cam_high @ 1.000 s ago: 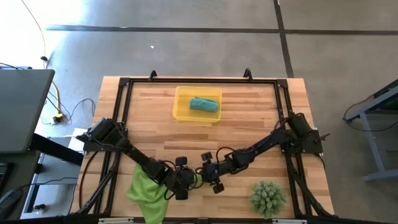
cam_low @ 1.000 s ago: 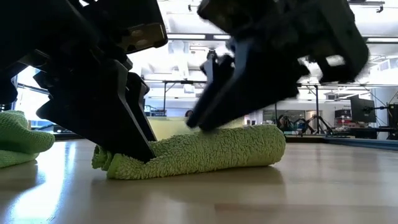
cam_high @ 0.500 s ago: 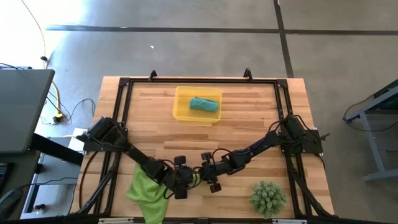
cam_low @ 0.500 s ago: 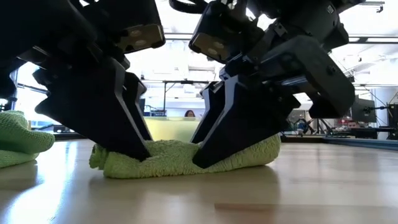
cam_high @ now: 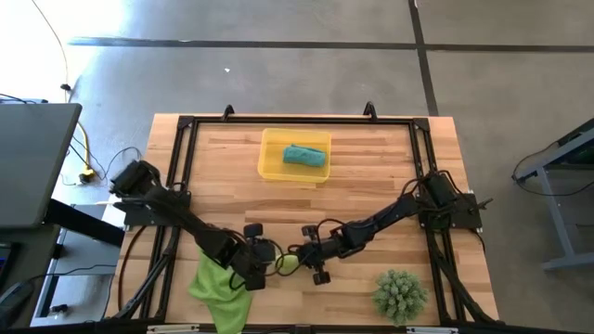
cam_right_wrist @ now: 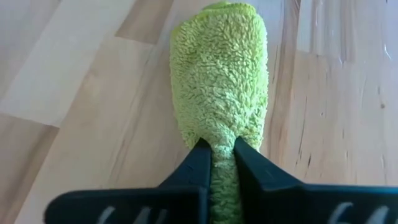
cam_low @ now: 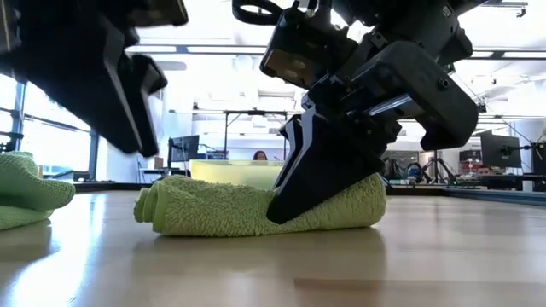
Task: Roll microfiber towels into tight, uniform cylinder then place into a basket
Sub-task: Put the rolled light green microfiber towel into the bin
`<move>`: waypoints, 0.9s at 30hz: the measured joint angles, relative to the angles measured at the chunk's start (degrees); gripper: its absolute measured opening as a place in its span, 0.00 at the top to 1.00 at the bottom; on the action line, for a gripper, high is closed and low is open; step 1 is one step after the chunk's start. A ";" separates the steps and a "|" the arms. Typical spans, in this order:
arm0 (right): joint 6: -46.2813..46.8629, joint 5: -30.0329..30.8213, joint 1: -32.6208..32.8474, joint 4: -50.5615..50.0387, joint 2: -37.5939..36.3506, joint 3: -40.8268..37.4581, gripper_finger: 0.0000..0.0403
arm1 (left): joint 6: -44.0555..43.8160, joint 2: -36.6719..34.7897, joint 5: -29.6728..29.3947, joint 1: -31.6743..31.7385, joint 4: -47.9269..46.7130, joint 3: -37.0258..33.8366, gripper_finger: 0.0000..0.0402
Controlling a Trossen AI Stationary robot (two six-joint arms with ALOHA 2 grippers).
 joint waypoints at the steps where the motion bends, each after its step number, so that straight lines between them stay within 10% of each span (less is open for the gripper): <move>1: 0.02 -0.15 -0.04 -0.01 0.00 0.01 0.97 | -0.55 -0.92 0.00 0.01 -1.11 0.00 0.63; 16: -7.64 1.33 -7.13 -12.73 -19.01 0.28 0.99 | -2.99 -19.06 -2.24 -0.17 -5.30 0.11 0.63; 27: -21.10 3.45 -26.88 -9.16 -28.29 0.14 0.99 | 5.28 -27.66 -9.52 1.58 -7.72 0.11 0.63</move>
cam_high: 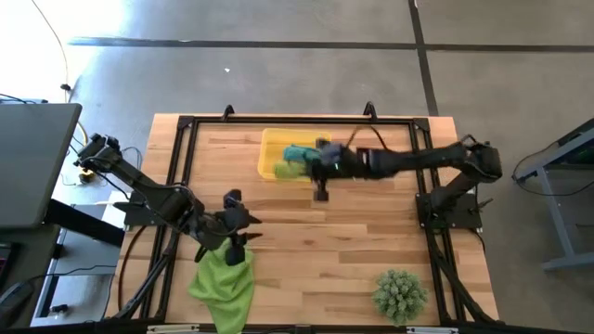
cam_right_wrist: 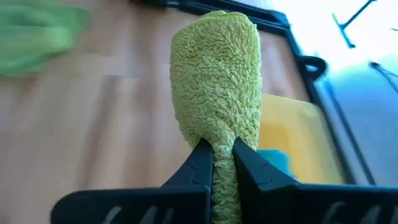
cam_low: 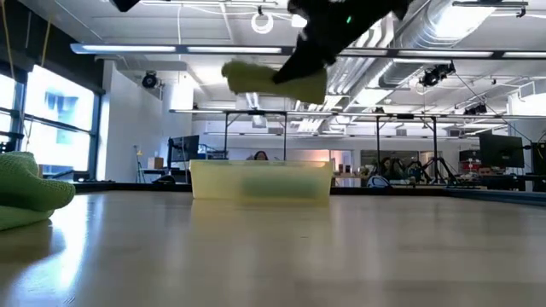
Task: Roll microfiber towels into tight, uniform cylinder then place into a basket
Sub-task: Put the rolled light green microfiber towel into the bin
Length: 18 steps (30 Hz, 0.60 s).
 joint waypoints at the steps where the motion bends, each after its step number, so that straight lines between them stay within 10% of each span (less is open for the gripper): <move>1: -0.85 -1.43 -2.31 2.06 0.81 -0.53 0.99 | 0.68 -0.09 -0.57 0.27 0.41 0.06 0.63; 18: -6.94 -16.85 -20.57 14.07 20.26 -1.71 0.98 | 12.95 -0.48 -1.67 8.72 -4.09 0.00 0.63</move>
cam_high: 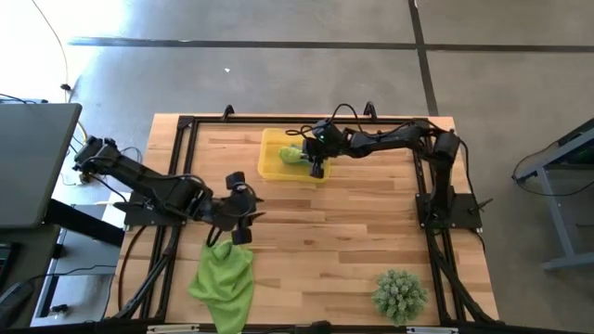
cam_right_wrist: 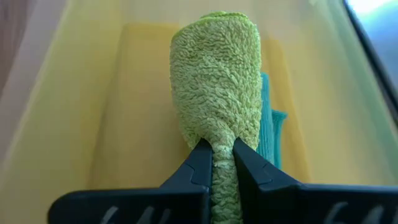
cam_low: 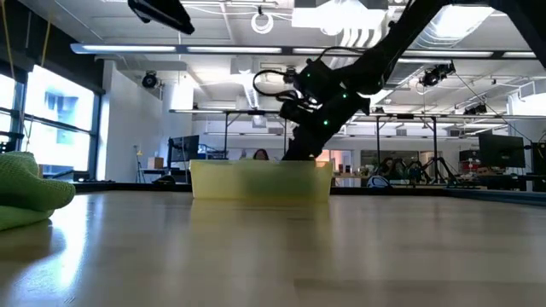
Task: Roll microfiber towels into tight, uniform cylinder then place into a basket
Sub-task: Put the rolled light green microfiber towel into the bin
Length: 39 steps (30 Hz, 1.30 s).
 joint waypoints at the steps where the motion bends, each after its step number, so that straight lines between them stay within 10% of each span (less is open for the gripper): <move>1: -0.08 -0.17 -0.13 0.13 0.39 0.00 0.98 | -0.02 0.00 0.00 0.64 -0.67 0.00 0.63; 16: 0.10 -1.24 -0.14 -2.20 1.08 0.11 0.94 | -0.08 0.00 0.22 7.02 -4.93 0.00 0.63; 28: 4.24 0.09 1.17 -4.12 1.29 2.72 0.53 | -2.82 0.00 1.33 7.43 -7.81 0.00 0.63; 39: 4.56 -1.18 2.20 -31.29 1.29 16.81 0.50 | -6.17 0.00 1.44 7.41 -11.71 0.00 0.63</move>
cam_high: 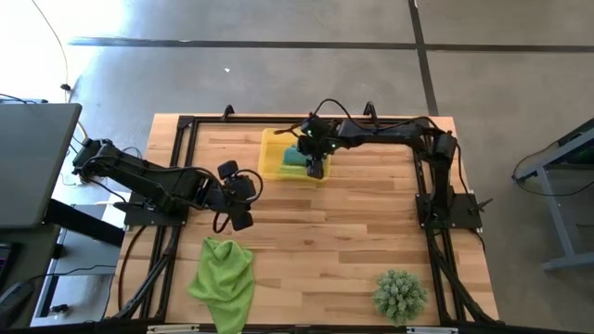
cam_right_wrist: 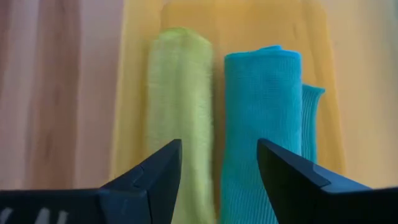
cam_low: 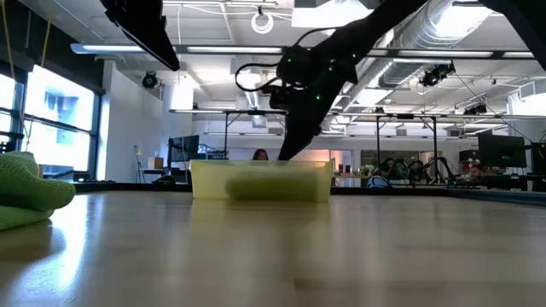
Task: Roll microfiber towels into tight, uniform cylinder then place into a basket
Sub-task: Put the rolled light green microfiber towel into the bin, then roll the green microfiber towel
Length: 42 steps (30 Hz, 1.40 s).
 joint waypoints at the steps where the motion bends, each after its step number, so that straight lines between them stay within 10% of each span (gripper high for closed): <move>1: -0.61 -0.04 0.11 -2.36 0.00 1.38 0.50 | -0.01 0.00 0.00 0.00 -0.04 0.00 0.63; 18: 2.28 -8.48 10.89 -40.04 -0.27 26.33 0.50 | -17.72 0.00 17.08 -5.68 -3.71 -5.39 0.63; 33: 17.53 -9.33 37.51 -44.02 -1.21 15.81 0.50 | -51.01 3.89 15.60 -29.20 17.00 -23.21 0.63; 42: 34.11 1.47 51.43 -40.55 -1.18 8.50 0.50 | -42.83 15.83 10.24 -32.49 20.81 -23.44 0.63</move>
